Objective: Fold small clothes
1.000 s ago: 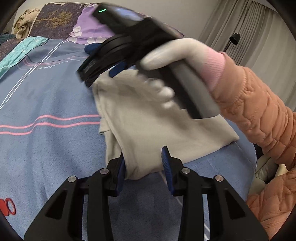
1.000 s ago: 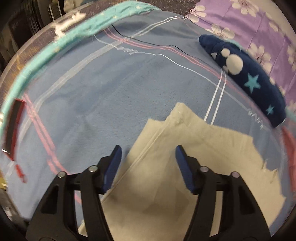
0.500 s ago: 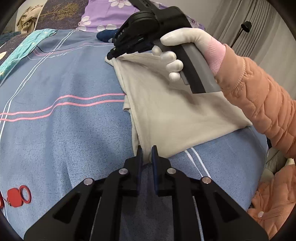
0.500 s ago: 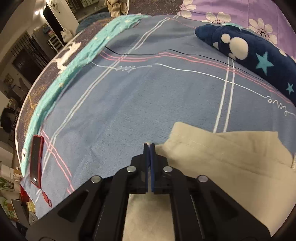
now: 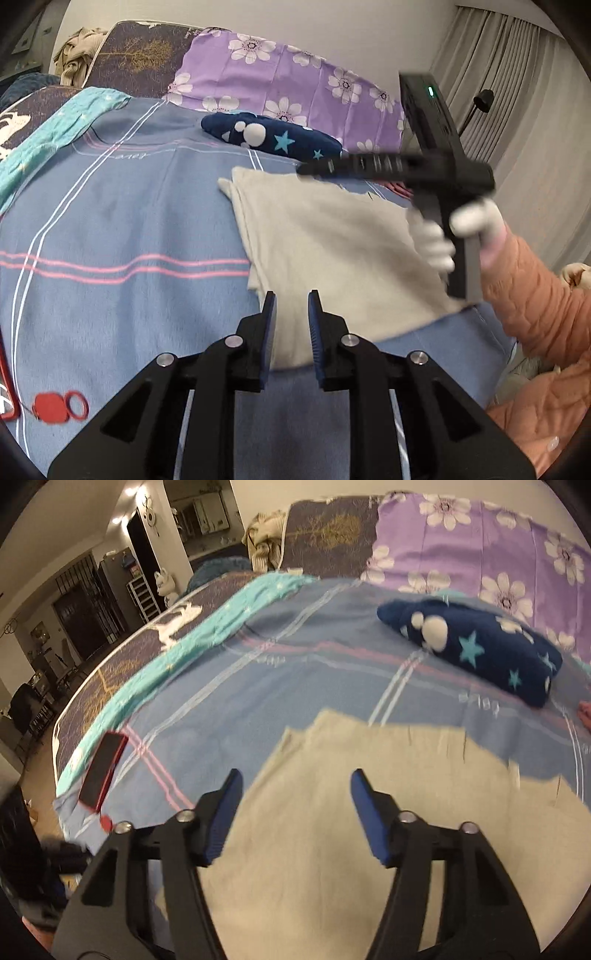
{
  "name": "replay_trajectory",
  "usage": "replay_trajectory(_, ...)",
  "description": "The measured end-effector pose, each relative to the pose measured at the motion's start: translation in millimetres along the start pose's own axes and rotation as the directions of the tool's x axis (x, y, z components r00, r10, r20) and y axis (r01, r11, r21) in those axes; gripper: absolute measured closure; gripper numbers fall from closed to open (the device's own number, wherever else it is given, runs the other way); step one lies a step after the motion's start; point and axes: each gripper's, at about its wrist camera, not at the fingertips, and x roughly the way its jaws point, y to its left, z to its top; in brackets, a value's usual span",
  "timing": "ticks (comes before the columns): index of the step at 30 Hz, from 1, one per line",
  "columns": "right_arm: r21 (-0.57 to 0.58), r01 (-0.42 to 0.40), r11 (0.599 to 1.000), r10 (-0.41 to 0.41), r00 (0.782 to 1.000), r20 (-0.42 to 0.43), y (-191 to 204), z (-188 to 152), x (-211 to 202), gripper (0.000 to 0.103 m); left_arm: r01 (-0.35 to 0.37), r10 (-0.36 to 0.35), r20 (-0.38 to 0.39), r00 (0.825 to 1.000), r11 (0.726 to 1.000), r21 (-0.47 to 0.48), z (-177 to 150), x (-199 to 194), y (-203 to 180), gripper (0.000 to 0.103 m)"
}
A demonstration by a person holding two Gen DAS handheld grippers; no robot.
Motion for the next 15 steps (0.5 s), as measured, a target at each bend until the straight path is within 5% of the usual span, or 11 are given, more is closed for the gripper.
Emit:
replay_trajectory(3, 0.069, 0.032, 0.997, -0.027, 0.996, -0.080, -14, -16, 8, 0.072, 0.011, -0.010, -0.041, 0.999, 1.000, 0.021, 4, 19, -9, 0.084)
replay_trajectory(8, 0.124, 0.064, 0.990, -0.044, 0.987, -0.157, -30, -28, 25, 0.073, 0.027, -0.023, -0.087, 0.996, 0.999, 0.042, 2, 33, -20, 0.083)
replay_trajectory(15, 0.100, 0.023, 0.995, -0.011, 0.992, -0.124, -12, -14, 41, 0.074, -0.010, 0.018, -0.142, 0.990, 0.998, 0.057, -4, 49, -21, 0.081)
